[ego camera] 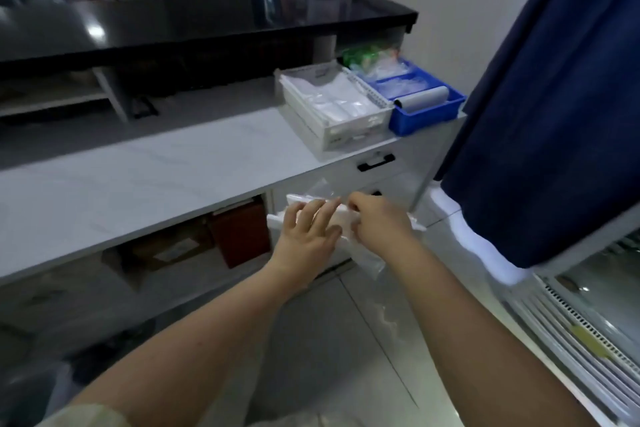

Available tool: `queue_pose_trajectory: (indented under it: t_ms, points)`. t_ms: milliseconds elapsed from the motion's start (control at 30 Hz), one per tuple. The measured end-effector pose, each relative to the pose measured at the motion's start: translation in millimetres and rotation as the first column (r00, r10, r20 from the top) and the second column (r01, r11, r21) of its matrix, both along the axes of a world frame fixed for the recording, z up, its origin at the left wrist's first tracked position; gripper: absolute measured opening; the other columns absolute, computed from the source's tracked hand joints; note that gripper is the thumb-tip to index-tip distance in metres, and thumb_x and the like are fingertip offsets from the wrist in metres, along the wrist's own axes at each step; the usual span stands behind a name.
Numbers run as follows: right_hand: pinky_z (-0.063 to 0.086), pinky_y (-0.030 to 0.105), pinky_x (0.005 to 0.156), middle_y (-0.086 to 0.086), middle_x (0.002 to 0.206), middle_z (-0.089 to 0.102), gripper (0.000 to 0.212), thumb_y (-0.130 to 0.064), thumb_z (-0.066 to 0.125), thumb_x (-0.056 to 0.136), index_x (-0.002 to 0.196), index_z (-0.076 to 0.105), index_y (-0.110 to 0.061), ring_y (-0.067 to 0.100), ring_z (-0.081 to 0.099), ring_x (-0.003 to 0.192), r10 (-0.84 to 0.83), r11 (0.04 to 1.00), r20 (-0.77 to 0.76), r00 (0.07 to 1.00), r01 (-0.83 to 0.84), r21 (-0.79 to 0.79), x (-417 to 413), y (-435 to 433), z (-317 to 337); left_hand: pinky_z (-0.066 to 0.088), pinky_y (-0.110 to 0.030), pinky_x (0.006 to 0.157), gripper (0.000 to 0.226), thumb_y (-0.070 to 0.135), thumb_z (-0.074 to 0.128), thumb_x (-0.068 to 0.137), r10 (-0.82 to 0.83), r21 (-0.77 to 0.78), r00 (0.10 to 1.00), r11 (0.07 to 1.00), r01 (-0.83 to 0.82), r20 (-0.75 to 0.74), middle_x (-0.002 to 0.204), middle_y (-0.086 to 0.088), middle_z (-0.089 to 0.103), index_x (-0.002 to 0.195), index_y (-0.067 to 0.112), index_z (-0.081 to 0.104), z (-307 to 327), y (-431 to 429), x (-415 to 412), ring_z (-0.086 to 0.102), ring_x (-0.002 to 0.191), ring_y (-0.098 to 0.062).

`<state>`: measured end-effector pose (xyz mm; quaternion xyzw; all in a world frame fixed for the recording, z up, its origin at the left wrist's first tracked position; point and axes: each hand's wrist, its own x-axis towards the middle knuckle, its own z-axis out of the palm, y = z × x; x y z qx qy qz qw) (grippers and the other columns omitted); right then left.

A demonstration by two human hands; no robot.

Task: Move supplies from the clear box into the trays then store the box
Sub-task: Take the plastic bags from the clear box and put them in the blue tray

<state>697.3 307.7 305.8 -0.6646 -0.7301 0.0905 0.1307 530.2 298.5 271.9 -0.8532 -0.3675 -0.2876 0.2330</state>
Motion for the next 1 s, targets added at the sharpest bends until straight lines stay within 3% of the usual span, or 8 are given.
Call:
queue_pose_trajectory:
  t_ms: [67,200,367,467,533,600,833,1000]
  points:
    - [0.036,0.031,0.056,0.001,0.084,0.062,0.011,-0.017,0.057,0.082,0.089,0.052,-0.024,0.024,0.054,0.073,-0.043,0.999,0.002,0.999,0.043,-0.008,44,12,6,0.043,-0.052,0.095,0.001,0.017,0.07,0.074,-0.047,-0.024,0.999,0.999,0.047,-0.027,0.123,-0.011,0.065,0.074,0.018,0.069,8,21,49,0.053,0.117,-0.031]
    - [0.032,0.029,0.053,-0.005,0.072,0.054,0.01,-0.03,0.057,0.085,0.08,0.049,-0.029,0.021,0.053,0.07,-0.093,0.991,-0.031,0.995,0.09,-0.096,110,38,19,0.04,-0.065,0.095,0.03,0.014,0.077,0.068,-0.095,-0.234,0.989,0.97,0.066,-0.115,0.108,-0.01,0.07,0.098,0.018,0.074,27,61,117,0.064,0.107,-0.03]
    - [0.043,0.034,0.062,-0.005,0.088,0.064,0.013,-0.045,0.051,0.088,0.092,0.057,-0.034,0.021,0.059,0.084,-0.101,0.986,-0.141,0.985,0.08,-0.144,172,77,37,0.054,-0.041,0.078,0.02,0.013,0.077,0.065,-0.188,-0.243,0.972,0.958,0.15,-0.141,0.086,-0.007,0.07,0.084,0.014,0.071,44,128,171,0.067,0.08,-0.028]
    - [0.041,0.032,0.069,-0.012,0.098,0.055,0.05,-0.061,0.062,0.075,0.118,0.052,-0.038,0.012,0.051,0.089,-0.095,0.983,-0.067,0.993,0.083,-0.166,194,109,49,0.049,-0.036,0.07,0.022,0.02,0.074,0.067,-0.222,-0.224,0.961,0.958,0.182,-0.167,0.083,-0.005,0.066,0.087,0.018,0.069,51,179,188,0.063,0.075,-0.028]
    - [0.04,0.035,0.075,-0.011,0.103,0.049,0.057,-0.052,0.069,0.072,0.121,0.046,-0.032,0.014,0.05,0.096,-0.112,0.984,0.088,0.99,0.123,-0.126,199,138,49,0.048,-0.037,0.071,0.026,0.02,0.074,0.066,-0.246,-0.204,0.955,0.956,0.211,-0.165,0.085,-0.005,0.065,0.092,0.02,0.068,56,217,196,0.062,0.076,-0.028]
    - [0.038,0.039,0.075,-0.004,0.108,0.056,0.038,-0.033,0.066,0.078,0.109,0.046,-0.026,0.023,0.054,0.099,-0.156,0.988,0.203,0.967,0.156,0.015,200,175,45,0.047,-0.037,0.07,0.029,0.02,0.075,0.066,-0.258,-0.171,0.952,0.958,0.231,-0.162,0.085,-0.004,0.064,0.094,0.021,0.067,60,256,203,0.06,0.074,-0.028]
    - [0.03,0.034,0.064,0.003,0.087,0.064,0.014,-0.013,0.062,0.078,0.086,0.053,-0.02,0.029,0.055,0.081,-0.197,0.953,0.144,0.97,0.155,0.26,210,309,61,0.046,-0.037,0.071,0.043,0.012,0.067,0.073,-0.272,-0.061,0.962,0.961,0.269,-0.039,0.11,-0.009,0.063,0.113,0.018,0.051,67,386,207,0.061,0.083,-0.029]
    - [0.037,0.039,0.077,0.002,0.092,0.065,0.02,-0.009,0.057,0.081,0.098,0.057,-0.019,0.028,0.053,0.087,-0.206,0.96,0.187,0.96,0.161,0.229,216,391,56,0.044,-0.038,0.074,0.061,0.025,0.077,0.073,-0.205,-0.198,0.97,0.964,0.176,-0.134,0.102,-0.004,0.066,0.127,0.016,0.051,75,467,217,0.062,0.087,-0.027]
